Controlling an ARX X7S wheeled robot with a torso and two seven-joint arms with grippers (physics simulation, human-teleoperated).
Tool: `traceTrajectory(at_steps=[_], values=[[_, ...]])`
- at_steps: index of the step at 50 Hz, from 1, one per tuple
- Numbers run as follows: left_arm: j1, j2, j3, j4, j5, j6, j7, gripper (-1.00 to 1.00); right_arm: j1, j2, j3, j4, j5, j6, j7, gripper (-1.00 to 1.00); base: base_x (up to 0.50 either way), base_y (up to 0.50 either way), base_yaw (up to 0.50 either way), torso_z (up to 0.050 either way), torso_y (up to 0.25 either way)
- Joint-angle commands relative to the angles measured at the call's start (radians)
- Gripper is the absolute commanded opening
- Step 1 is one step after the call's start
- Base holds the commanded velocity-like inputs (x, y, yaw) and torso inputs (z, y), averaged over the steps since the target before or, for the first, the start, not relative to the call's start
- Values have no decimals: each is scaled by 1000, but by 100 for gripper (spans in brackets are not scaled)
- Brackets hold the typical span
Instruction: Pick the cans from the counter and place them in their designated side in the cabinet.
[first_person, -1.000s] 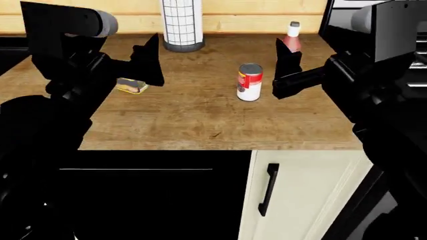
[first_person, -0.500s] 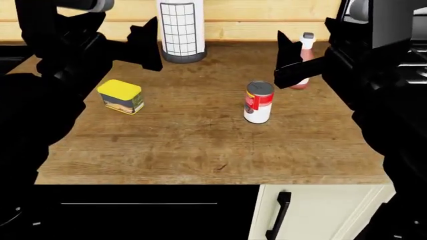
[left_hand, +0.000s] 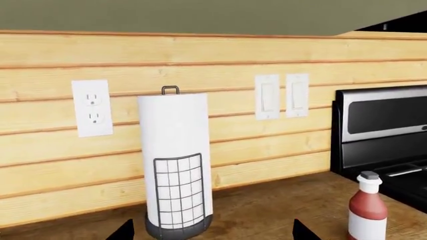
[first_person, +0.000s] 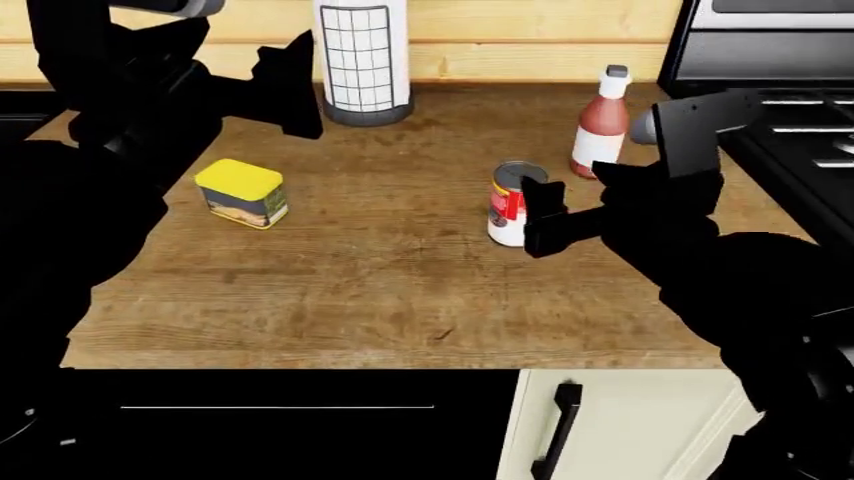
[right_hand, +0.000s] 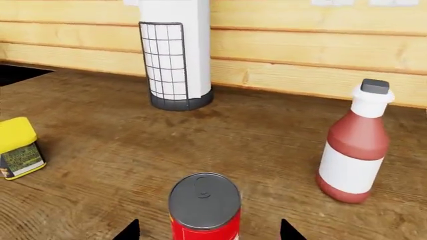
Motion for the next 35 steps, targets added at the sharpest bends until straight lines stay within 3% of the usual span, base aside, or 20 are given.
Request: traceTrajectory(at_steps=[1, 35], values=[[2, -3, 0, -2, -4, -1, -6, 100, -39, -2, -40, 93, -4, -25, -22, 100, 0, 0, 0, 0, 0], [29, -10, -9, -19, -14, 29, -15, 100, 96, 4, -275, 485, -95, -264, -185, 100, 0, 0, 0, 0, 0]])
